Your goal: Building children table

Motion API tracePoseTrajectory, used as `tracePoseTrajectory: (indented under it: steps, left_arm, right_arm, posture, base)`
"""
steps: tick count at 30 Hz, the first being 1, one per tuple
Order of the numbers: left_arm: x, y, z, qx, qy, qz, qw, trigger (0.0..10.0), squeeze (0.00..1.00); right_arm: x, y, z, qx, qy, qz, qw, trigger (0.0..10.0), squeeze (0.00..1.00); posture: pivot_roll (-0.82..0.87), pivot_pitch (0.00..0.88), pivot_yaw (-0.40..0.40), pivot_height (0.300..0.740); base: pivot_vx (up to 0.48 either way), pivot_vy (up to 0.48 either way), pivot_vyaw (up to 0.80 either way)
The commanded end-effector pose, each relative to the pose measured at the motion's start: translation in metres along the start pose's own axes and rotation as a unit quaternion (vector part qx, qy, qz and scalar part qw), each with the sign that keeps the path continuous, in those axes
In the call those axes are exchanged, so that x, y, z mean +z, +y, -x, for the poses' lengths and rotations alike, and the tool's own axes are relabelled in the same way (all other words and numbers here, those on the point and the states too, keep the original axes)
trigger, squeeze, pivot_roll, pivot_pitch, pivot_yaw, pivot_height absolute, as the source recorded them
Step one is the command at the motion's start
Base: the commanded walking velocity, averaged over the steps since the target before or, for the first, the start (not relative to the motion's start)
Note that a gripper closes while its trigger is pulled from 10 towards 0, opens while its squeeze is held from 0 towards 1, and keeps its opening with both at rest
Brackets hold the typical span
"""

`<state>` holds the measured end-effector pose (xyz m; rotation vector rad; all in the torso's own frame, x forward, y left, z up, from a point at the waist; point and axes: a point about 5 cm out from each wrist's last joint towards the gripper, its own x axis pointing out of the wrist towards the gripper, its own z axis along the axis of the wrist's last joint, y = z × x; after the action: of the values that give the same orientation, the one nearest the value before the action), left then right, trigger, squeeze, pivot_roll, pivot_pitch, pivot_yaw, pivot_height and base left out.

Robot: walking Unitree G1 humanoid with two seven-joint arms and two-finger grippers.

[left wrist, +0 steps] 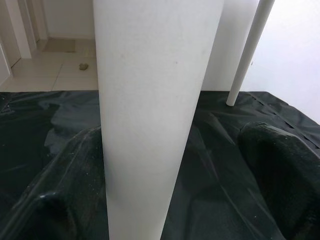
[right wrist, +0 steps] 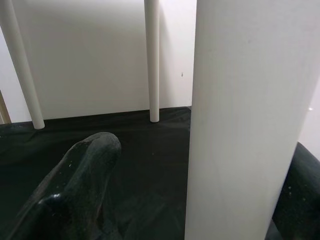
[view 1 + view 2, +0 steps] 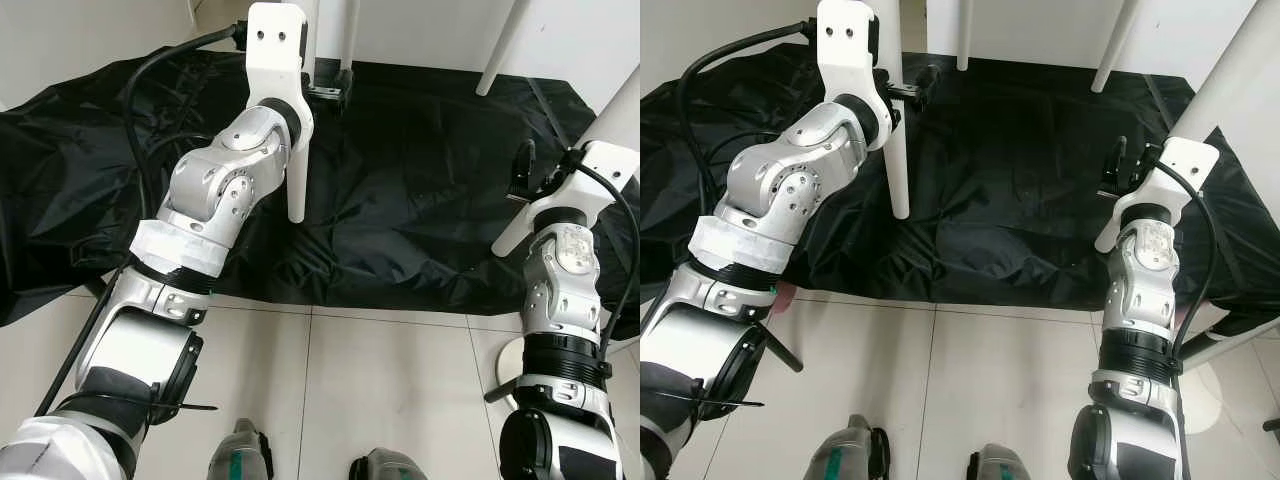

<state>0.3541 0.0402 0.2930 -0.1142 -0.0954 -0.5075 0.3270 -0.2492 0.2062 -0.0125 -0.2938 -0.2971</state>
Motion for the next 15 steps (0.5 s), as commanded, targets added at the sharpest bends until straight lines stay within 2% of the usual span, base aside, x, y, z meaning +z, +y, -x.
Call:
tracePoseTrajectory:
  steps: [1, 15]
  left_arm:
    - [0.0105, -0.0317, -0.0031, -0.09, -0.018, -0.001, 0.996, 10.0, 1.0]
    - [0.0105, -0.0317, -0.0031, -0.09, -0.018, -0.001, 0.996, 10.0, 1.0]
  right_arm:
    - [-0.015, 0.0228, 0.0029, 0.043, 0.038, -0.016, 0.998, 10.0, 0.0]
    - [-0.015, 0.0228, 0.0029, 0.043, 0.038, -0.016, 0.998, 10.0, 0.0]
  posture:
    - [0.03, 0.166, 0.026, 0.74]
    - [0.03, 0.166, 0.026, 0.74]
  base:
    - [0.0, 0.0, 0.0]
    - [0.0, 0.0, 0.0]
